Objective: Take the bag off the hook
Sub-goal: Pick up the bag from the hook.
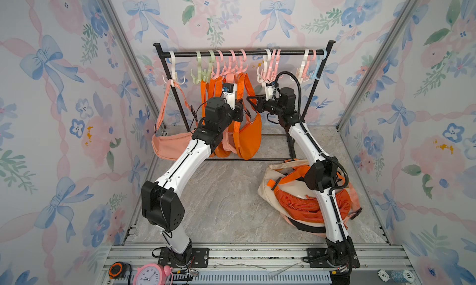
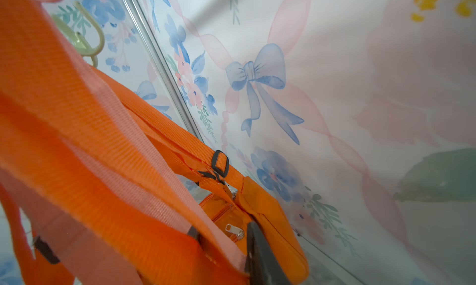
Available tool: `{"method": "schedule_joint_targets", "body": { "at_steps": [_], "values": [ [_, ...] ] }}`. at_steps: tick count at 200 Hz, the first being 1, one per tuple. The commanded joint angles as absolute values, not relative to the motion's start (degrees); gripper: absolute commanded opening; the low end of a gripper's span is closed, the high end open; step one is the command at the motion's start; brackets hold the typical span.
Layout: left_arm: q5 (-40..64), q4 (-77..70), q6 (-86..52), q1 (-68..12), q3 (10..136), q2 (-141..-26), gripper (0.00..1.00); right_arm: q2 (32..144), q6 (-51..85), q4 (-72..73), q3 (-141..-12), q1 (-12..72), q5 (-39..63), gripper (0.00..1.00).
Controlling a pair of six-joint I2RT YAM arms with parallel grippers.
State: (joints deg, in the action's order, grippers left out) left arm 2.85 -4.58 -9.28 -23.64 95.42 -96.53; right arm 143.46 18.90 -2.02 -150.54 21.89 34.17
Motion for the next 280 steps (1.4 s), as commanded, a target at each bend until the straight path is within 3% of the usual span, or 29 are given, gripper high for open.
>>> {"method": "schedule_joint_targets", "body": {
  "at_steps": [1, 69, 145, 208, 280],
  "values": [
    [3.85, -5.91, -9.09, -22.74, 93.43, -93.37, 0.00, 139.55, 19.88, 0.39, -146.34, 22.47, 33.52, 0.00],
    [7.13, -5.97, -10.27, -20.45, 95.14, -93.88, 0.00, 121.78, 16.68, 7.78, -123.96, 26.09, 30.21, 0.00],
    [9.80, -2.00, -10.20, -18.82, 107.17, -95.64, 0.00, 110.23, 13.60, 2.81, -119.48, 28.80, 27.48, 0.00],
    [8.61, -6.30, -11.34, -19.06, 93.67, -79.66, 0.00, 95.35, 7.81, -0.82, -105.47, 34.76, 23.66, 0.00],
    [4.77, -0.48, -11.98, -19.47, 74.45, -57.18, 0.00, 78.81, 5.69, -1.51, -85.73, 44.13, 16.40, 0.00]
  ]
}}
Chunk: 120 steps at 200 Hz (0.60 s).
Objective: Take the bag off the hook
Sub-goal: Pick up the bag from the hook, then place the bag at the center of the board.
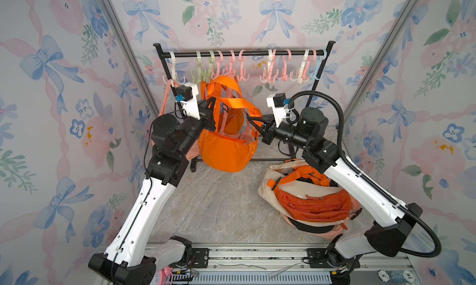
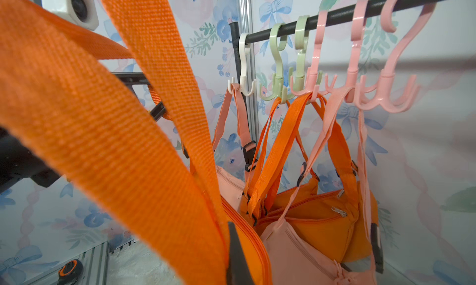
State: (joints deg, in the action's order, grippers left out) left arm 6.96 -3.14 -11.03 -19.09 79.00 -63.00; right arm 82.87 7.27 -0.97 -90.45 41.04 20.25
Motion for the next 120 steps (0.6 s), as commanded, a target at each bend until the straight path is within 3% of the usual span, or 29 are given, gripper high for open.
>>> {"method": "schedule_joint_targets", "body": {
  "at_steps": [1, 58, 120],
  "values": [
    [4.71, -0.19, -11.96, -19.45, 74.27, -56.89, 0.00, 78.60, 5.70, -1.50, -85.58, 44.26, 16.29, 0.00],
    [-0.41, 8.08, -14.46, -19.73, 55.32, -40.19, 0.00, 71.59, 6.97, 2.51, -65.60, 52.08, 9.32, 0.00],
    [-8.57, 5.49, -22.65, -20.57, 34.13, -38.25, 0.00, 76.83, 11.33, 11.41, -50.10, 52.16, 5.47, 0.00]
  ]
}}
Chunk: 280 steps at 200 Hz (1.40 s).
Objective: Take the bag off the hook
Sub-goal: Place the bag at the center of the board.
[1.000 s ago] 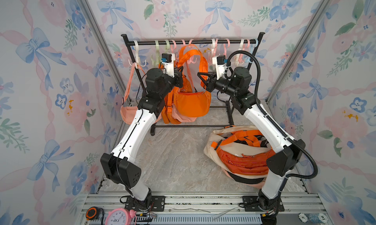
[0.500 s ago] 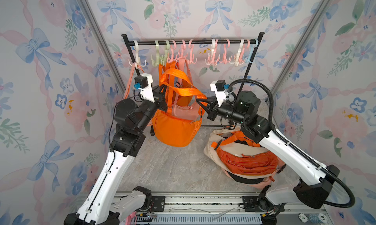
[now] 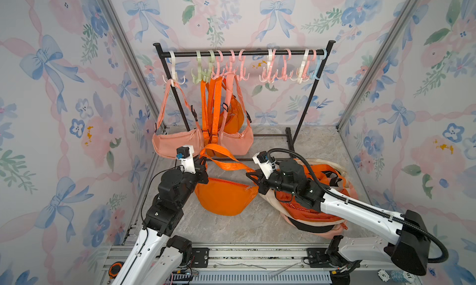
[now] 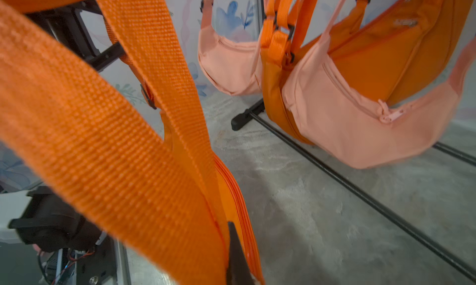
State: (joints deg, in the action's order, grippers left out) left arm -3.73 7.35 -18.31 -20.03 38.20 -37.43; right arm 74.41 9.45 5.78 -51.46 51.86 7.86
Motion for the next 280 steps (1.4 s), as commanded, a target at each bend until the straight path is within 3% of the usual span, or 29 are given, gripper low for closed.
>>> {"method": "schedule_joint_targets", "body": {
  "at_steps": [1, 44, 78, 124, 165, 280],
  "values": [
    [-8.68, 5.43, -22.79, -20.57, 33.98, -38.28, 0.00, 76.96, 11.38, 11.42, -50.10, 52.19, 5.50, 0.00],
    [-13.60, 7.35, -21.66, -23.95, 35.37, -29.47, 0.00, 76.32, 9.45, 9.41, -51.80, 55.01, 6.19, 0.00],
    [-9.22, 10.26, -17.25, -24.73, 39.81, -18.17, 0.00, 68.82, 7.84, 6.40, -52.95, 59.88, 5.62, 0.00],
    [-9.41, 18.16, -14.68, -24.61, 43.33, -14.45, 0.00, 63.98, 7.01, 3.07, -52.31, 64.27, 2.08, 0.00],
    [-12.10, 18.83, -18.09, -24.61, 39.90, -21.20, 0.00, 70.51, 7.99, 0.80, -54.59, 62.15, -1.86, 0.00],
    [-19.65, 1.87, -24.75, -22.85, 36.21, -56.78, 0.00, 104.16, 9.83, -6.28, -75.83, 46.53, 6.21, 0.00]
  ]
}}
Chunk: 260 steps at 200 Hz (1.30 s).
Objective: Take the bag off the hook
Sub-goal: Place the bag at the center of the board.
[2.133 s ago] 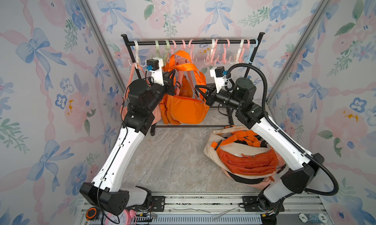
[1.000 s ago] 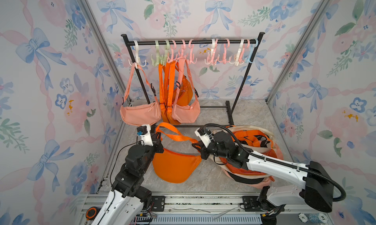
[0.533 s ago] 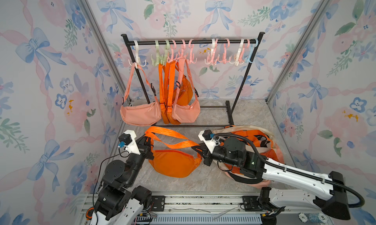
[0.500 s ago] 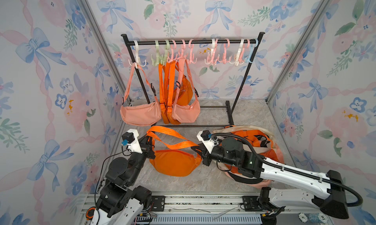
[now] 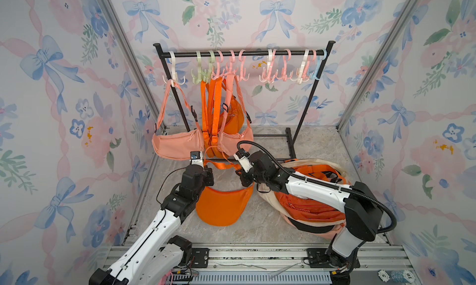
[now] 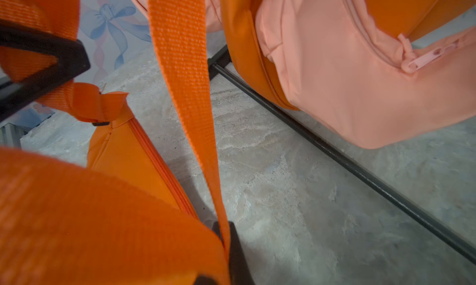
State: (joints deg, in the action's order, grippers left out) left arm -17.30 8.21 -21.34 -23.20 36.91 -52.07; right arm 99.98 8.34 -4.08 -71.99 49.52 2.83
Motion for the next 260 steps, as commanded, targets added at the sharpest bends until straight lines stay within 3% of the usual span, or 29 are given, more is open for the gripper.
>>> {"method": "schedule_joint_targets", "body": {
  "at_steps": [1, 36, 65, 88, 101, 114, 132, 150, 164, 217, 260],
  "values": [
    [-19.71, 1.77, -24.86, -22.85, 36.21, -57.13, 0.00, 104.42, 9.88, -6.30, -75.97, 46.38, 6.27, 0.00],
    [-22.93, -2.86, -27.83, -22.50, 35.00, -67.33, 0.00, 111.56, 9.97, -8.10, -80.14, 43.80, 7.25, 0.01],
    [-24.69, -6.58, -28.66, -21.77, 33.97, -73.51, 0.17, 114.45, 11.25, -8.06, -80.01, 41.96, 4.61, 0.03],
    [-23.17, -8.99, -28.72, -20.93, 33.19, -76.28, 0.32, 114.83, 11.93, -7.14, -78.37, 40.60, 2.35, 0.11],
    [-21.23, -9.97, -29.49, -20.08, 32.56, -76.90, 0.43, 114.63, 12.22, -6.79, -77.61, 40.26, 1.51, 0.23],
    [-20.50, -9.98, -29.80, -19.78, 32.31, -77.22, 0.51, 114.27, 12.69, -6.25, -76.75, 39.93, 1.32, 0.44],
    [-20.58, -9.50, -29.89, -19.67, 32.33, -75.98, 0.58, 113.52, 12.90, -5.98, -76.11, 39.63, 1.09, 0.64],
    [-20.59, -8.74, -29.82, -19.62, 32.39, -73.18, 0.66, 112.29, 12.70, -6.63, -76.11, 39.63, 0.87, 0.76],
    [-20.52, -7.62, -29.41, -19.66, 33.00, -70.44, 0.78, 110.90, 12.48, -7.10, -76.10, 39.67, 0.55, 0.81],
    [-15.11, -6.85, -21.47, -21.11, 37.28, -60.22, 0.77, 102.22, 10.31, -5.27, -74.39, 39.48, 0.97, 0.87],
    [-5.81, -6.31, -15.86, -22.43, 52.76, -63.59, 0.75, 95.80, 9.06, -3.81, -72.70, 39.19, 2.47, 0.87]
  ]
}}
